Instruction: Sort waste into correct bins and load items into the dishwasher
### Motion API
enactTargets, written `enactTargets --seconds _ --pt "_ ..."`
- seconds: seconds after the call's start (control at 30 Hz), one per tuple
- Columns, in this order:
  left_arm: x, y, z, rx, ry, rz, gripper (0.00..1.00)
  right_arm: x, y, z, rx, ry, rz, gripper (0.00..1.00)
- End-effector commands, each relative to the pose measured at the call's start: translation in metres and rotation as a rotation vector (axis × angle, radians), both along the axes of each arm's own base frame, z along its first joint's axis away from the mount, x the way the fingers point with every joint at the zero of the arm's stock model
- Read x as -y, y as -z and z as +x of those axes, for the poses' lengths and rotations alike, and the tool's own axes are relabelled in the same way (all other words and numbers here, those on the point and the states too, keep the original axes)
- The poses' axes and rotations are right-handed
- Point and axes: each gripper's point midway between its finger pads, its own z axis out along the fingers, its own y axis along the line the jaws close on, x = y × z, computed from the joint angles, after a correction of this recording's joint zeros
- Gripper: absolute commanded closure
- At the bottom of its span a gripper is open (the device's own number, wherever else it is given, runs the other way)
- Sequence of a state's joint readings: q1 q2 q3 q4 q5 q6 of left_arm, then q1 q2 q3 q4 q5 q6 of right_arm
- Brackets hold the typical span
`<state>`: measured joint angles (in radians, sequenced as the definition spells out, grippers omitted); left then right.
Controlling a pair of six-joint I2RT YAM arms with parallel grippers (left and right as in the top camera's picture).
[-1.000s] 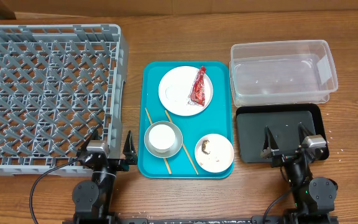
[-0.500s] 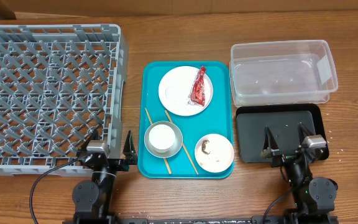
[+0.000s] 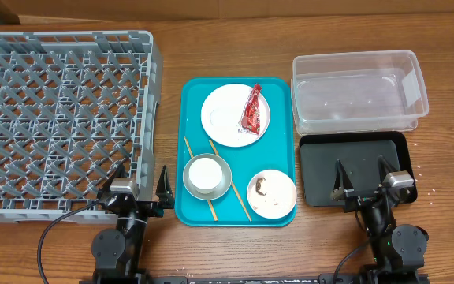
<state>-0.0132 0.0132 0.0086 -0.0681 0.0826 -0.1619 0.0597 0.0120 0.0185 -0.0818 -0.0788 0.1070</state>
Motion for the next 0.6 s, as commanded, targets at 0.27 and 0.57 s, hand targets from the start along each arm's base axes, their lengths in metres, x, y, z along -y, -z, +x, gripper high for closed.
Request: enactTargets --seconds 0.27,0.57 --pt "0.0019 0.0006 -0.0004 0.002 0.011 0.004 0.0 -0.0012 0.0019 -0.0001 0.004 -0.005 -0.003 0.0" --pt "0.002 0.0006 -0.0004 0.002 0.012 0.004 0.0 0.0013 -0.0028 0.0004 0.023 0.01 -0.003 0.0"
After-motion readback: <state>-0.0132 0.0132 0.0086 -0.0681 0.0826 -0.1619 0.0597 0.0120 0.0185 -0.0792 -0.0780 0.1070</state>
